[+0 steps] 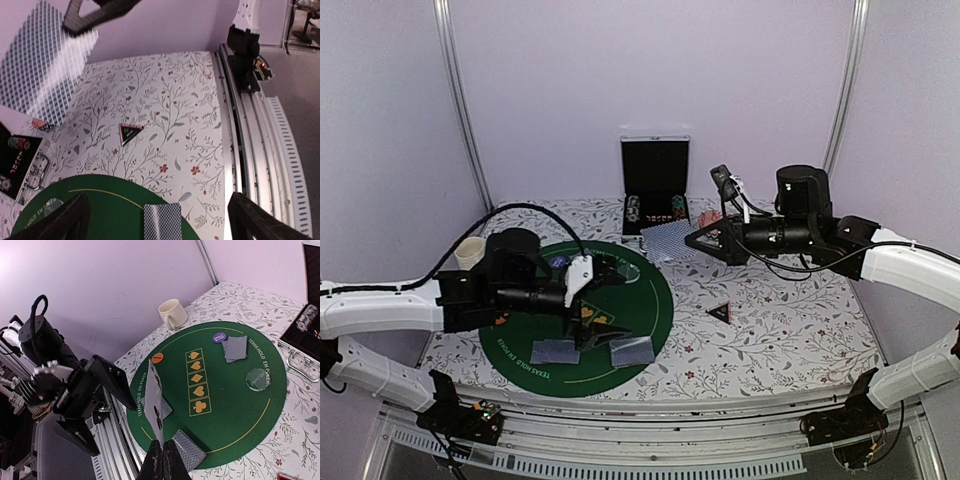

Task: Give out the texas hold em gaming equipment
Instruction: Pass from the right arm to the left

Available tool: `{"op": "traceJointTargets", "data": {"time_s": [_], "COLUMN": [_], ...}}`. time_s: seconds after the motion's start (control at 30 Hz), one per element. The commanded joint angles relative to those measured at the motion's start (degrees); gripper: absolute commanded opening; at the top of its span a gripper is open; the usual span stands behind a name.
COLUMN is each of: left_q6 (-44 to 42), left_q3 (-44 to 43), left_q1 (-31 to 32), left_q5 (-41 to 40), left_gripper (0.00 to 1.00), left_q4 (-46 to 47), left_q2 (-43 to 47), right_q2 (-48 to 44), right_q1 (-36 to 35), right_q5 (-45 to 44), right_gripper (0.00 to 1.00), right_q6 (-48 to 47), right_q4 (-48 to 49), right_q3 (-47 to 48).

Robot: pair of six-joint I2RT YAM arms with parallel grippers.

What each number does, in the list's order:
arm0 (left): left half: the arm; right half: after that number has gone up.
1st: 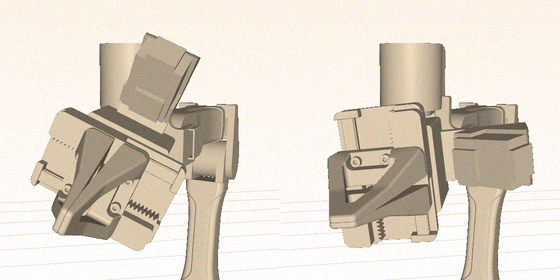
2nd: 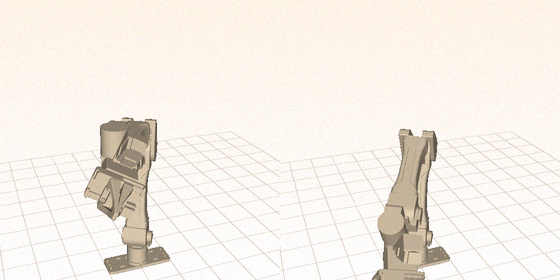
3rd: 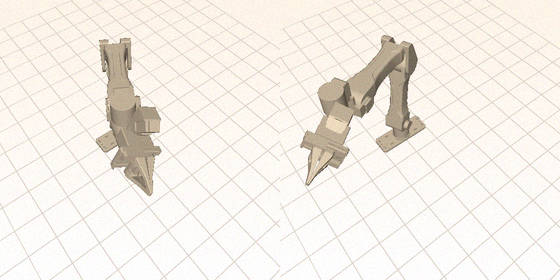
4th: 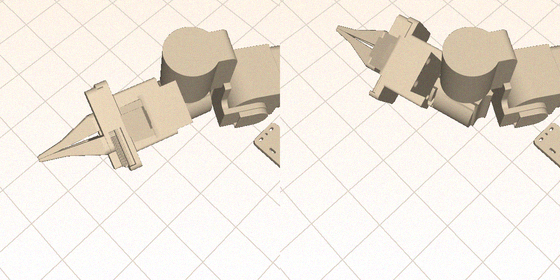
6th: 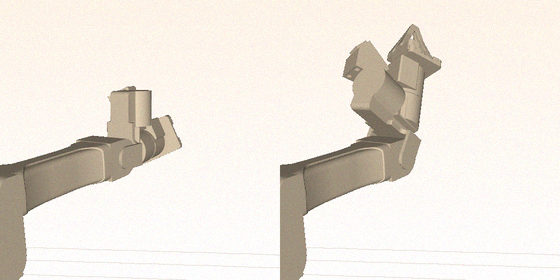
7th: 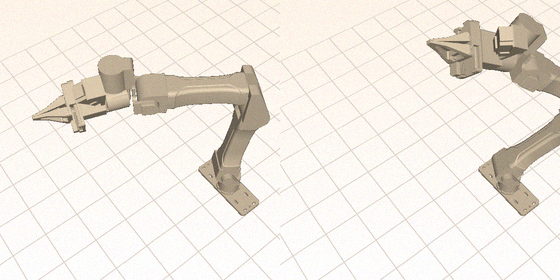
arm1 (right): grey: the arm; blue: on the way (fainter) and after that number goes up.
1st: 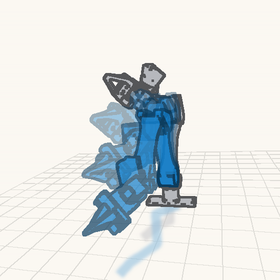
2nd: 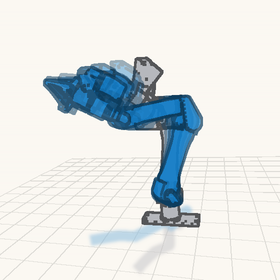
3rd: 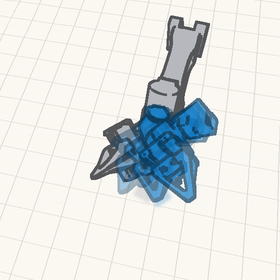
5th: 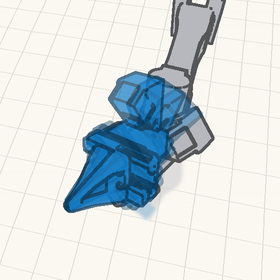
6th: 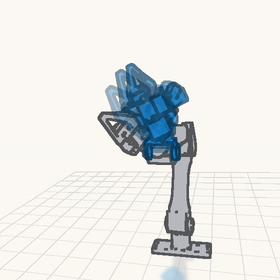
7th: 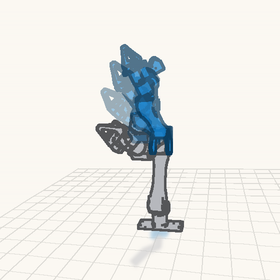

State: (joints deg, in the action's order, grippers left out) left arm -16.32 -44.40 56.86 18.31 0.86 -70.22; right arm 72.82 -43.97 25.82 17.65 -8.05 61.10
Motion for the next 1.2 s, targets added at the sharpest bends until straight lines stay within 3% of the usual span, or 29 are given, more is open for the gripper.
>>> {"op": "traceJointTargets", "data": {"time_s": [0.0, 0.13, 0.37, 0.57, 0.83, 0.93, 1.0, 1.17], "left_q6": [13.34, 25.14, 28.14, 28.49, 27.71, 28.08, 28.21, 26.56], "left_q3": [6.98, 10.37, 9.66, 10.05, 11.16, 10.85, 10.74, 10.18], "left_q1": [-2.21, -5.87, -7.53, -7.61, -7.89, -7.95, -7.88, -7.98], "left_q5": [6.71, 6.37, 6.10, 11.55, 10.28, 10.92, 11.30, 9.79], "left_gripper": [0.97, 0.70, 0.47, 0.41, 0.39, 0.24, 0.03, 0.00], "left_q4": [20.50, 29.25, 25.70, 26.20, 27.65, 28.27, 28.80, 26.72], "left_q2": [10.88, 15.50, 18.14, 16.87, 16.24, 15.40, 15.19, 15.92], "right_q2": [-1.09, 1.87, 6.62, 8.63, 8.85, 9.26, 9.43, 9.32], "right_q1": [-2.89, -7.13, -8.48, -9.10, -9.36, -9.42, -9.43, -9.40], "right_q5": [8.49, 11.23, 15.50, 16.30, 18.34, 18.52, 18.64, 17.85], "right_gripper": [0.02, 0.02, 0.02, 0.02, 0.02, 0.02, 0.02, 0.02], "right_q6": [-3.32, -7.30, -7.66, -7.40, -6.84, -6.80, -6.77, -6.92], "right_q4": [7.72, 9.68, 13.55, 14.48, 16.68, 16.93, 17.02, 16.87], "right_q3": [-0.36, 2.01, 4.27, 5.74, 5.81, 5.98, 6.05, 5.89]}}
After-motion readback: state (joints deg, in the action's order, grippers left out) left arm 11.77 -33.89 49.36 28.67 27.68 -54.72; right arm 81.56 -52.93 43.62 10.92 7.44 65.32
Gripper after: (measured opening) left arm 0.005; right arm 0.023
